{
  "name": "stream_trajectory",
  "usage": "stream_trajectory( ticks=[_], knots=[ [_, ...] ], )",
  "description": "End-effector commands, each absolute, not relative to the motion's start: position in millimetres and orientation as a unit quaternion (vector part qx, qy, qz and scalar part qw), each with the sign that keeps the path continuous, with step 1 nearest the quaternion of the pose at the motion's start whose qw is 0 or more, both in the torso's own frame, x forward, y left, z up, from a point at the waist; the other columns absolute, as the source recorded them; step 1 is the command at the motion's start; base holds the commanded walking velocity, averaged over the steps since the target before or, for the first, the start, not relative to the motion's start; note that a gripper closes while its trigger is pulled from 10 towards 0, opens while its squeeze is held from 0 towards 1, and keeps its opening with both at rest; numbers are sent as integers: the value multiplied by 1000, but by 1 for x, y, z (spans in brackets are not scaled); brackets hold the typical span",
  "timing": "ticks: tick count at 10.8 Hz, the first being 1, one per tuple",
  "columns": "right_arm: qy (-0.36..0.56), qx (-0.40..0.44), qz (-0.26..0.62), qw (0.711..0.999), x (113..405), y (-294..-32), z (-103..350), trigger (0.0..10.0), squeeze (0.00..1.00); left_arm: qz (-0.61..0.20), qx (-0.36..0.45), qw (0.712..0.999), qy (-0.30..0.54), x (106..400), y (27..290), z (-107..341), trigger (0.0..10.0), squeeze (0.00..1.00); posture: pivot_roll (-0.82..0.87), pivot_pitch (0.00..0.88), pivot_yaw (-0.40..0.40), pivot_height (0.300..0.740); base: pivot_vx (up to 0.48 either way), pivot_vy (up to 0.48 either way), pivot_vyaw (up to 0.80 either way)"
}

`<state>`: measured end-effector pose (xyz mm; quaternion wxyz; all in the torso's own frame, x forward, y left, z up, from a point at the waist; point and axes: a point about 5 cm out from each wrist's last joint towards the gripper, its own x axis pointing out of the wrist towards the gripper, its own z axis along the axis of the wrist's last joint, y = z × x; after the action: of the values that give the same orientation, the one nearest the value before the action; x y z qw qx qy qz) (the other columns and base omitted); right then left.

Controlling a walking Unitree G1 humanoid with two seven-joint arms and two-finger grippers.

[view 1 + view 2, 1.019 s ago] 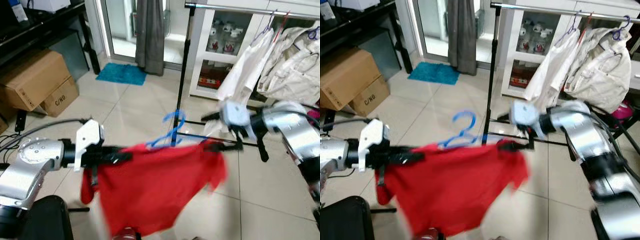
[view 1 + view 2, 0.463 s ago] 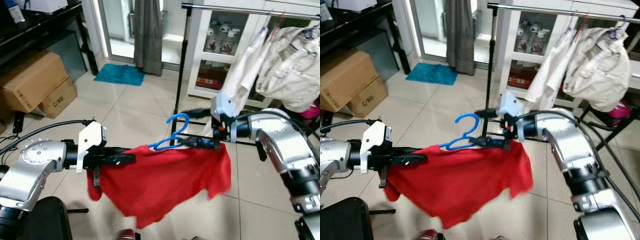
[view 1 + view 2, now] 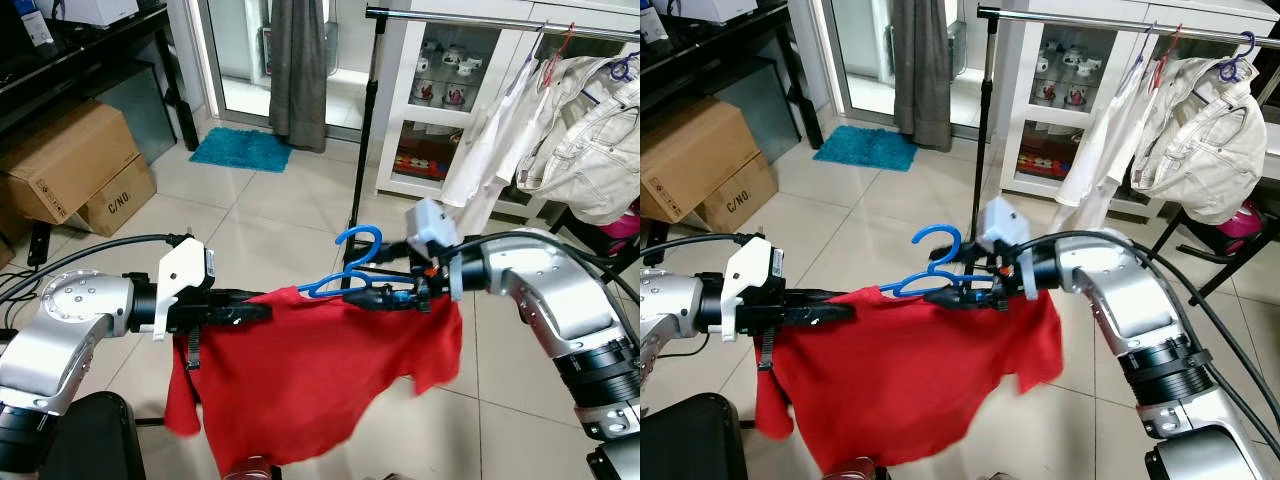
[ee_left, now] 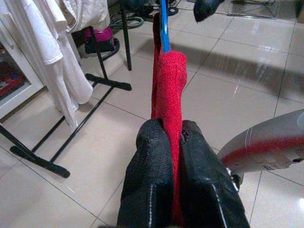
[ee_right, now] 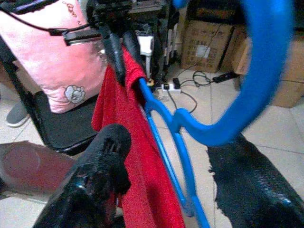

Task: Hang hanger

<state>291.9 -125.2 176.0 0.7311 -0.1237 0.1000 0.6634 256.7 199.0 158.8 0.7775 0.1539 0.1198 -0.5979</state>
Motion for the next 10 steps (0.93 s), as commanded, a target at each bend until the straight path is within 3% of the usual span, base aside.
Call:
stream_trajectory(
  ticks=[1,4,10],
  knots=[
    [105,-141,668,723,289,-125,176,0,0,-603,163,774,107,261,196,166,0,0,-15,15,14,740,0,0,0],
    [113,-156,675,712,287,-124,174,0,0,-602,165,774,104,265,197,169,0,0,-15,13,16,740,0,0,0],
    [112,-160,667,719,285,-129,175,0,0,-587,161,789,84,272,199,177,0,0,-10,0,24,740,0,0,0]
  ],
)
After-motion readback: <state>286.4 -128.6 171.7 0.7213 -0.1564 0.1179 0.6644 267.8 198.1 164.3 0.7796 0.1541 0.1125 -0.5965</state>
